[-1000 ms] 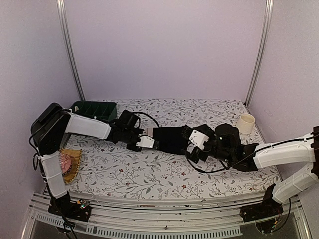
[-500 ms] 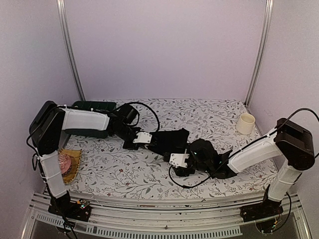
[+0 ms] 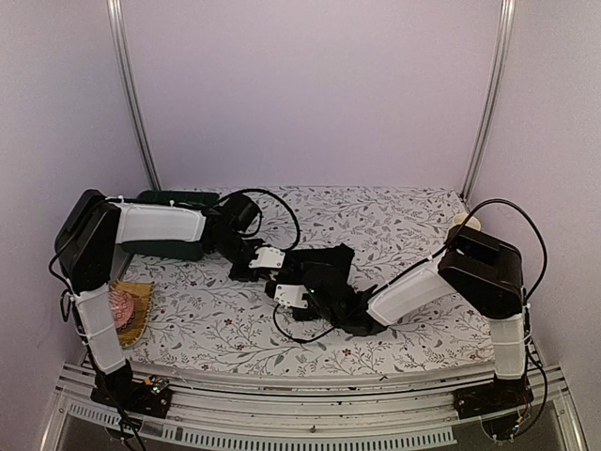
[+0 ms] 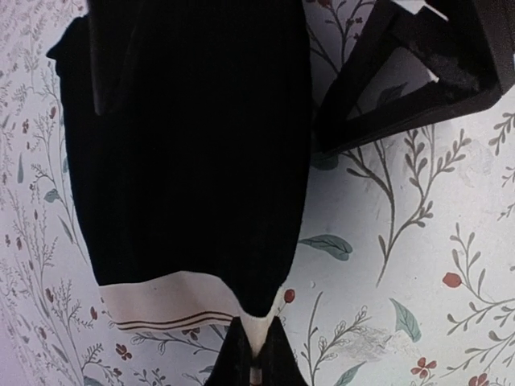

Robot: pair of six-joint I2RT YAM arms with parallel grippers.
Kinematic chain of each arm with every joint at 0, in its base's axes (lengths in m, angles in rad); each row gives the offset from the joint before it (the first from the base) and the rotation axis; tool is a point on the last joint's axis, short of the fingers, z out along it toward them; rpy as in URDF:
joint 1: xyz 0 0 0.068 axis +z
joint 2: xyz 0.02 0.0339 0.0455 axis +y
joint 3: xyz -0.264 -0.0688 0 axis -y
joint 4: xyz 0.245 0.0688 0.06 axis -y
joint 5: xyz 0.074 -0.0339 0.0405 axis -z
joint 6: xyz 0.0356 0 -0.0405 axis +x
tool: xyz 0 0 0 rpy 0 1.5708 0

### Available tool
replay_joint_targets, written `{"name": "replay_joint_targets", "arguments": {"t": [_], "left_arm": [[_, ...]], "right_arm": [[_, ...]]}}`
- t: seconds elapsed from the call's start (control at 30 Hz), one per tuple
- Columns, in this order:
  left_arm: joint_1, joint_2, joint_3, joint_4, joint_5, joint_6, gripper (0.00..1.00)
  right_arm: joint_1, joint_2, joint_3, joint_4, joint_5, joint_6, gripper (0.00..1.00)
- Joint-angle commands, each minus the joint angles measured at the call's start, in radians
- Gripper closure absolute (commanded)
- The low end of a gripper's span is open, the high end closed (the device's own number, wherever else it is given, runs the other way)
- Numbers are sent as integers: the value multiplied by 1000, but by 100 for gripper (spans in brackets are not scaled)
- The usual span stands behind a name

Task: Roll the underwear
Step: Pick up the underwear from the center of the board, then fold the underwear at the center of the board.

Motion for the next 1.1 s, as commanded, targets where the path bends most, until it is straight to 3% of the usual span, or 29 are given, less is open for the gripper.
{"name": "replay_joint_targets", "arguments": {"t": [0.0,0.07,0.37,0.6,0.97,1.07], "left_arm": [[18,-40,12,-40,26,7,100],[24,-47,6,-45,28,16,100],[35,-52,-14,-72,13,42,100],[37,-48,-37,-71,-10,48,100],[44,-51,-65,-55,4,50,98],[46,-48,-66,-55,4,51,98]], "right_arm": [[-3,59,27,-4,161,-59,8],[-12,43,4,-3,188,-63,12],[-53,-107,-172,-20,197,-19,49],[-51,-216,-228,-105,80,65,74],[-41,-202,-219,-151,-41,76,75],[-41,-202,-217,-179,-68,84,79]]}}
